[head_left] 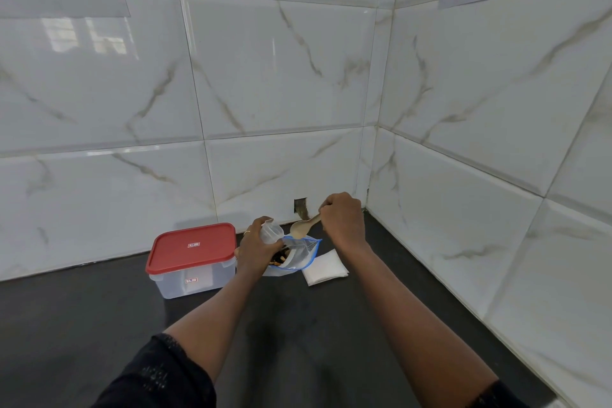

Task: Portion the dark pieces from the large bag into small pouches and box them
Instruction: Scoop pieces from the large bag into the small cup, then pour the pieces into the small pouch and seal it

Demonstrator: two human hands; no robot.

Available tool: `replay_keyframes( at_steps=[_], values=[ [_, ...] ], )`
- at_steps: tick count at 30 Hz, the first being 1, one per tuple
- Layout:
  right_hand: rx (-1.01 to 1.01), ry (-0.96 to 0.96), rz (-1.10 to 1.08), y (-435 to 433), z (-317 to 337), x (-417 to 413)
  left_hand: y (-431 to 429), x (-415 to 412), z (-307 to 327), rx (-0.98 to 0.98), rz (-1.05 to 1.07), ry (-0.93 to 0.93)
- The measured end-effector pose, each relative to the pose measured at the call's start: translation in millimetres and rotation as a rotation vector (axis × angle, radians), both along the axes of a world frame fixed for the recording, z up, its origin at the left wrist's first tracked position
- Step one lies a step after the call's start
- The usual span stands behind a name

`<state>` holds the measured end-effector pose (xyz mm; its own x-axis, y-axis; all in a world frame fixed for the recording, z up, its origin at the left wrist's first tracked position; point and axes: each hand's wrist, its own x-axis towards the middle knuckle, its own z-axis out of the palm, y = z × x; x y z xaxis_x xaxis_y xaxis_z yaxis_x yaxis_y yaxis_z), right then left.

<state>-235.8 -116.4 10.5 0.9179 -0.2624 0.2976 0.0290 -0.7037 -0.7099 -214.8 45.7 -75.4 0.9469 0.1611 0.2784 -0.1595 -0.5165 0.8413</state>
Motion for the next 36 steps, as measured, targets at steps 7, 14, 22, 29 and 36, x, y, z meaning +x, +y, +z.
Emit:
replay_keyframes(
  at_steps=[7,14,22,29,36],
  values=[
    [-0.106,0.308,0.104,3,-33,3,1,5,-5,0.085,0.016,0.021],
    [-0.215,0.348,0.259,26,-83,-2,1,7,-12,0.209,-0.025,0.04],
    [-0.529,0.256,0.348,23,-122,-18,1,-4,-17,0.363,-0.344,0.149],
    [-0.571,-0.086,0.18,-2,-107,-26,-5,-5,-22,0.339,-0.465,0.262],
    [-0.221,-0.152,0.207,-10,-98,-19,-22,-3,-8,0.299,-0.488,0.254]
  ],
)
